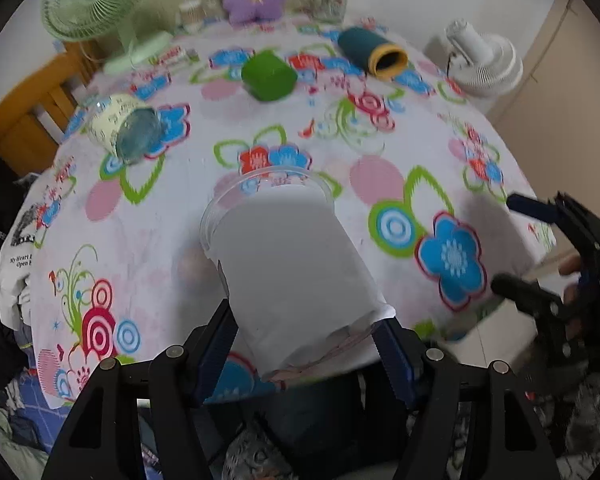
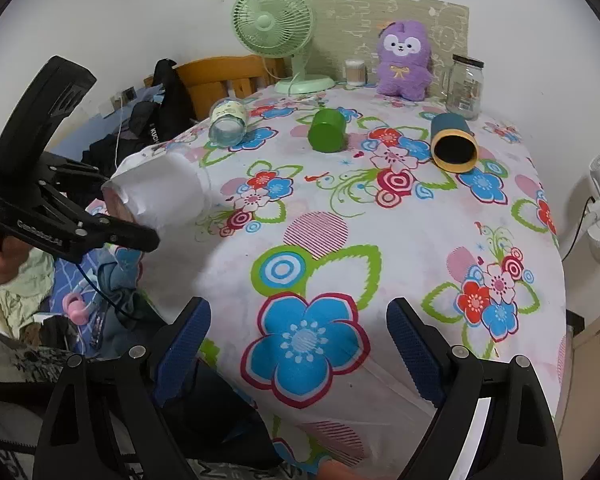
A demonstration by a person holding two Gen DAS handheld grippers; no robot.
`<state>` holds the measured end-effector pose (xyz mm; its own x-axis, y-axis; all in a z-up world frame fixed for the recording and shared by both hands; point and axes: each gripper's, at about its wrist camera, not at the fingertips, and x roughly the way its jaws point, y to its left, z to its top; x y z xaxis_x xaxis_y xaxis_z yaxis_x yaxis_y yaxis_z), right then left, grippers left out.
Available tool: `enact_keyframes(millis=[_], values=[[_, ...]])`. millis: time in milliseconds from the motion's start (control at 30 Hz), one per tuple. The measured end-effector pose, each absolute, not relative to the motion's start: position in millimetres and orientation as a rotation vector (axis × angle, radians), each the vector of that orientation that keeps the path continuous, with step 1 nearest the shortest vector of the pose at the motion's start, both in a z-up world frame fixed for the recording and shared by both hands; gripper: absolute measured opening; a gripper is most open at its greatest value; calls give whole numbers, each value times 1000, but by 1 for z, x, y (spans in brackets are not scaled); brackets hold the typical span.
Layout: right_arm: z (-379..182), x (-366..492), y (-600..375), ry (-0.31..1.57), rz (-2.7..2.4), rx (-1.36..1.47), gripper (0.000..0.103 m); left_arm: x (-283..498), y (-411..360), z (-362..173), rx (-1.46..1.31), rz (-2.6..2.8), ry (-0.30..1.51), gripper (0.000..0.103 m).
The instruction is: Flip cup upside down
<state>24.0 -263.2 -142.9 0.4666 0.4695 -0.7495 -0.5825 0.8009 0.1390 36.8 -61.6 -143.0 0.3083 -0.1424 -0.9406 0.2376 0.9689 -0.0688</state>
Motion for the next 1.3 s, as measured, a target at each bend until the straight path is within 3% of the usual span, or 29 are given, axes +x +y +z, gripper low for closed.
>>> enact_keyframes(millis=[333, 700, 867, 1300], values=[[-141, 25, -253, 874, 658, -147, 91, 50, -54, -152, 61, -314, 1419, 70], [-143, 27, -248, 883, 656, -143, 91, 66, -54, -162, 46, -308, 1456, 71], [-142, 30, -247, 884, 656, -141, 91, 84, -50, -167, -25, -360, 1582, 69], [-144, 35, -246, 889, 648, -132, 91, 120, -43, -170, -92, -353, 1689, 71]])
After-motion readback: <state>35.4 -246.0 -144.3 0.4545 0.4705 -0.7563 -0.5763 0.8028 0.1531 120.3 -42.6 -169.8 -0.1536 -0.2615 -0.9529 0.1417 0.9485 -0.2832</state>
